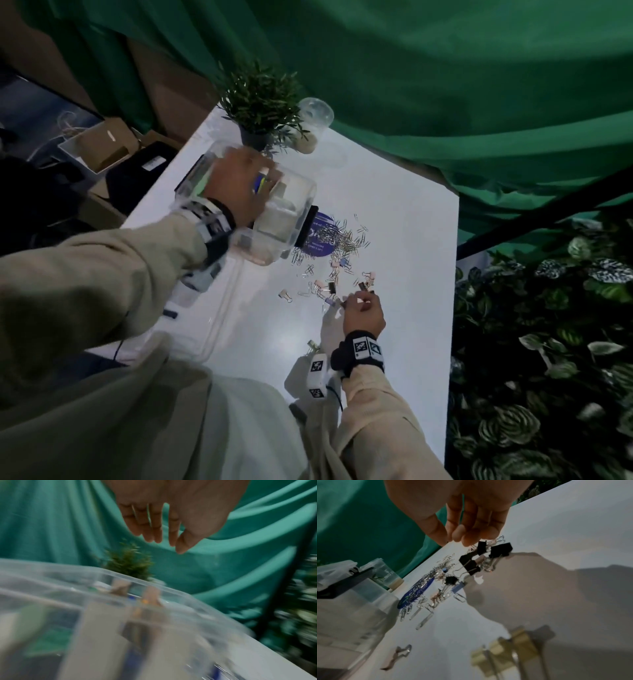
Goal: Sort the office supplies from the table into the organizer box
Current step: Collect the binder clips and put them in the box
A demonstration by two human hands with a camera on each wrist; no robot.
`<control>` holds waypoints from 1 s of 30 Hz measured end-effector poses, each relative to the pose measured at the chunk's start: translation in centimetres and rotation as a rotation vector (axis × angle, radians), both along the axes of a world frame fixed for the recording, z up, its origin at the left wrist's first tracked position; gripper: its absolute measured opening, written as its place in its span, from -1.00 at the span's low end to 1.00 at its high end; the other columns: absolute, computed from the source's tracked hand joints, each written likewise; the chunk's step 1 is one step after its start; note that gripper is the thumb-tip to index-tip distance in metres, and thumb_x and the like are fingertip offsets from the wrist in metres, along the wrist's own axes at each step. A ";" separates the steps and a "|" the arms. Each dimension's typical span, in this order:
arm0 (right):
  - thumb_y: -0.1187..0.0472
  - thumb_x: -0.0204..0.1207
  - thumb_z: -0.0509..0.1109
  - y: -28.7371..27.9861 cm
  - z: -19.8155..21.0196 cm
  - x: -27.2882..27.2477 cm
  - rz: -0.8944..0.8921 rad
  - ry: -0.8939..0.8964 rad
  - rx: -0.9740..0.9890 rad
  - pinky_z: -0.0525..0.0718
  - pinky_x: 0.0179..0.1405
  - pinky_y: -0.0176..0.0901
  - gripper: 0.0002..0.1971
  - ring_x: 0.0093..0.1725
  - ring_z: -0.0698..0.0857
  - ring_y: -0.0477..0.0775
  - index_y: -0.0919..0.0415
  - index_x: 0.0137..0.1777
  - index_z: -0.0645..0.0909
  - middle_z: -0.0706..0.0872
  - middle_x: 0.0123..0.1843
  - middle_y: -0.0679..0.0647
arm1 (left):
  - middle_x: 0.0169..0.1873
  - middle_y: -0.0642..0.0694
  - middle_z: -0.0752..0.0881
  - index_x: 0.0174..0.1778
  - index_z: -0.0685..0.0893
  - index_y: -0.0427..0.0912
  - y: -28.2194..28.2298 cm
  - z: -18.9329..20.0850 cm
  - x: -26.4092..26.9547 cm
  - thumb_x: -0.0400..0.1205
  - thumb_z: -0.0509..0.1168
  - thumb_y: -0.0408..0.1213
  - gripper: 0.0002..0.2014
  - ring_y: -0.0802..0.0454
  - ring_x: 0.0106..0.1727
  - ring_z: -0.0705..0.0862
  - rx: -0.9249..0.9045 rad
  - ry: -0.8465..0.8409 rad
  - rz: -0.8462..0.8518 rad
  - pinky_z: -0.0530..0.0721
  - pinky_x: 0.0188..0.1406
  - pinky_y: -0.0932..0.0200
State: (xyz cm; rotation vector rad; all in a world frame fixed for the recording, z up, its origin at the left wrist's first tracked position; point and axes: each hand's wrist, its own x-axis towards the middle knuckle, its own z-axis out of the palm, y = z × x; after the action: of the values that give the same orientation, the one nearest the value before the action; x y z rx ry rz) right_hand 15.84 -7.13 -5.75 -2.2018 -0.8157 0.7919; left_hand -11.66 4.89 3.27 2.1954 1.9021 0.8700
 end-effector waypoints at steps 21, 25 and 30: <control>0.11 0.50 0.39 -5.5 -4.2 6.1 0.500 -0.170 -0.220 0.43 -0.11 -0.24 -0.78 -0.13 0.57 0.01 0.07 0.12 0.55 0.65 -0.03 0.05 | 0.52 -0.14 0.32 0.65 0.06 -0.07 -10.1 -11.1 8.7 0.62 0.25 -0.11 -0.28 -0.18 0.49 0.33 -0.773 0.173 0.035 0.53 0.33 -0.17; 0.06 0.47 0.41 -5.0 -3.8 6.6 0.456 -0.190 -0.219 0.47 -0.15 -0.21 -0.85 -0.09 0.66 0.08 0.06 -0.04 0.55 0.64 -0.10 -0.01 | 0.51 -0.18 0.32 0.65 0.01 -0.11 -11.2 -11.6 10.8 0.63 0.21 -0.03 -0.27 -0.22 0.47 0.31 -0.748 0.162 0.121 0.50 0.27 -0.14; -0.01 0.45 0.43 -3.0 -3.2 6.6 0.375 -0.205 -0.147 0.48 -0.12 -0.14 -0.69 0.01 0.68 0.18 0.06 0.11 0.49 0.55 0.13 0.05 | 0.35 -0.19 0.43 0.49 0.39 -0.06 -12.8 -12.7 12.3 0.67 0.18 -0.13 -0.56 -0.21 0.36 0.38 -0.701 0.270 0.073 0.59 0.13 -0.09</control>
State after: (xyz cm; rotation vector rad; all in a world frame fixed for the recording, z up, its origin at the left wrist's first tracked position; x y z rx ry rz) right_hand 22.46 -10.13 -8.93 -2.3188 -1.3377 0.8313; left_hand 0.68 -7.88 -9.42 1.8645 1.9878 -0.1153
